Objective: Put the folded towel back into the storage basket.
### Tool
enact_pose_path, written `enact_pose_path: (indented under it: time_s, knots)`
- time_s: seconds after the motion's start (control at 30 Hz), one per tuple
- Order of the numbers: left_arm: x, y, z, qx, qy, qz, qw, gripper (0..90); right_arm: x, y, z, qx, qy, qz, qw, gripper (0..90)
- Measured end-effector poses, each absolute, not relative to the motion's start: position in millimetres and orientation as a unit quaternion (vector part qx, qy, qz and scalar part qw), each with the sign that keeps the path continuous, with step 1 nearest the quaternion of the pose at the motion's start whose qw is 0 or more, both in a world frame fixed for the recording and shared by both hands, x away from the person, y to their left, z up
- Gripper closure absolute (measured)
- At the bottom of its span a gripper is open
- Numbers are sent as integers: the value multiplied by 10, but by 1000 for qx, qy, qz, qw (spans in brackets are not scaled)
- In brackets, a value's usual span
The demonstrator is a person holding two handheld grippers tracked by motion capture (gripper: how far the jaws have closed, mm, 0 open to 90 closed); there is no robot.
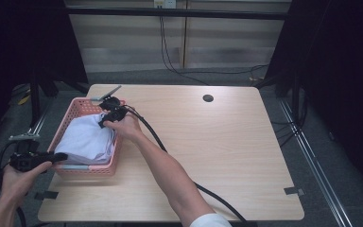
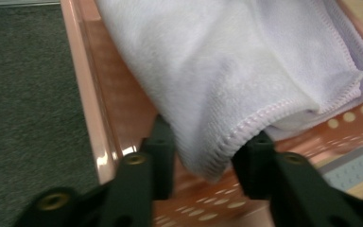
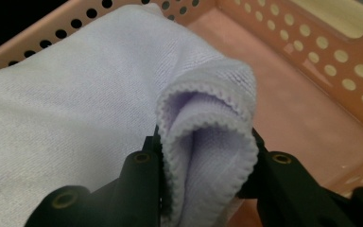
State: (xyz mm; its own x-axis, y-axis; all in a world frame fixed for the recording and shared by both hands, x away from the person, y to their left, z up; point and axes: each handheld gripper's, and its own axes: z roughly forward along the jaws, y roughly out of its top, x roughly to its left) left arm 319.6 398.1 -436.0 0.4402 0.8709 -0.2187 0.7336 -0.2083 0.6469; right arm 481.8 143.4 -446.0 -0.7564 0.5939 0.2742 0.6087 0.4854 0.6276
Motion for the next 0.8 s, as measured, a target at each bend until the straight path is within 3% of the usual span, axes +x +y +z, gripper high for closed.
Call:
enact_pose_path:
  time_s: [0.1,0.17,0.23,0.4,0.67,0.8]
  knots:
    - [3153,3956,-4287,764,519,112,366,398,4838,1407,-4493,-351,-860,-370,1,501]
    - [3128,3944,-4219,758,516,116,382,331,4856,1369,-4481,-349,-858,-377,5,423]
    - [3117,3909,-4161,756,513,123,387,326,4853,1320,-4423,-343,-854,-391,5,374]
    - [3051,3731,-4017,750,497,138,415,336,4811,1094,-4238,-324,-846,-424,-8,350]
    - [2823,3283,-3863,744,465,156,453,411,4516,428,-3969,-293,-830,-473,-30,431]
    - [2727,2964,-3929,751,446,151,463,361,4316,74,-3947,-292,-826,-481,-35,395]
